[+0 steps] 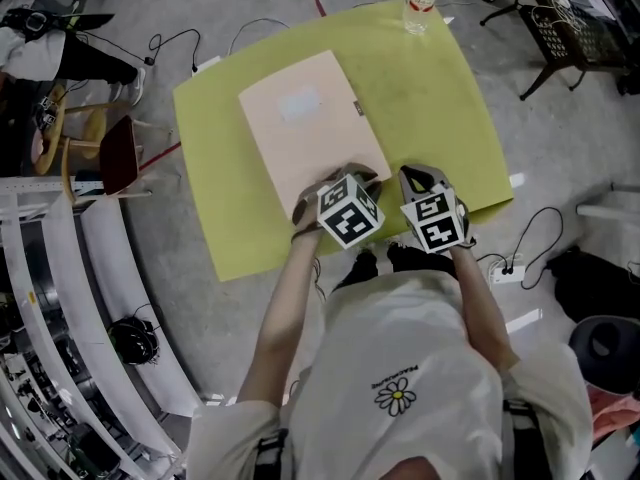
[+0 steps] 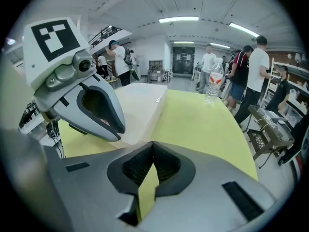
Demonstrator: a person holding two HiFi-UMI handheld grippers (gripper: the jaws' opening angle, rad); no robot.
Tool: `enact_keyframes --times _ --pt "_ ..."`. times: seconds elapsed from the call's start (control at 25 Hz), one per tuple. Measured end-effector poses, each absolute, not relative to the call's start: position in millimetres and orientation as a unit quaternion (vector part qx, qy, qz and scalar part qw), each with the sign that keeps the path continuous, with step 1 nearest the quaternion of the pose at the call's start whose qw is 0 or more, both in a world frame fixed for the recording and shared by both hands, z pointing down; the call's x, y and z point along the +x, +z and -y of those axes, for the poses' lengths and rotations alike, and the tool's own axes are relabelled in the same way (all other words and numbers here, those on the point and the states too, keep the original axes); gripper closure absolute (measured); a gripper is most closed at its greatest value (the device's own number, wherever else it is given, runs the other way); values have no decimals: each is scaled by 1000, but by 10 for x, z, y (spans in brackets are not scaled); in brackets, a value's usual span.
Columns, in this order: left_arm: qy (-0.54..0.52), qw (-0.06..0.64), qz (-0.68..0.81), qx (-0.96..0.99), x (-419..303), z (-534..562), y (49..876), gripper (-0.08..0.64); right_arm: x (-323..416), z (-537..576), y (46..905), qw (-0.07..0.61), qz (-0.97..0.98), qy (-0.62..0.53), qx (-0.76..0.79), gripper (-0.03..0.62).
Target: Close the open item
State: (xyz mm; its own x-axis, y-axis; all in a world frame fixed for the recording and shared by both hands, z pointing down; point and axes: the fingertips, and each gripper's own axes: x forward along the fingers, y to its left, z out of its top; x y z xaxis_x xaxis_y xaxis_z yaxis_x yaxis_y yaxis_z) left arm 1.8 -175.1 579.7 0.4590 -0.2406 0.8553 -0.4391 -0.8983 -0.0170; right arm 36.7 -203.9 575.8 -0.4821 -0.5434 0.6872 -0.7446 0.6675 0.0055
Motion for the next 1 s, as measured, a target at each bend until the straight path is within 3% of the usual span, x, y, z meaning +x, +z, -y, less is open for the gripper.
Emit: enact_keyframes --times 0.32,0.72,1.0 --pt "481 80 200 850 8 1745 5784 497 551 2074 5609 307 841 174 410 580" --pt "437 177 175 864 36 1722 5745 434 582 2101 5400 252 847 203 422 580" --pt "445 164 188 860 55 1737 5760 441 285 2410 5139 233 880 164 381 580"
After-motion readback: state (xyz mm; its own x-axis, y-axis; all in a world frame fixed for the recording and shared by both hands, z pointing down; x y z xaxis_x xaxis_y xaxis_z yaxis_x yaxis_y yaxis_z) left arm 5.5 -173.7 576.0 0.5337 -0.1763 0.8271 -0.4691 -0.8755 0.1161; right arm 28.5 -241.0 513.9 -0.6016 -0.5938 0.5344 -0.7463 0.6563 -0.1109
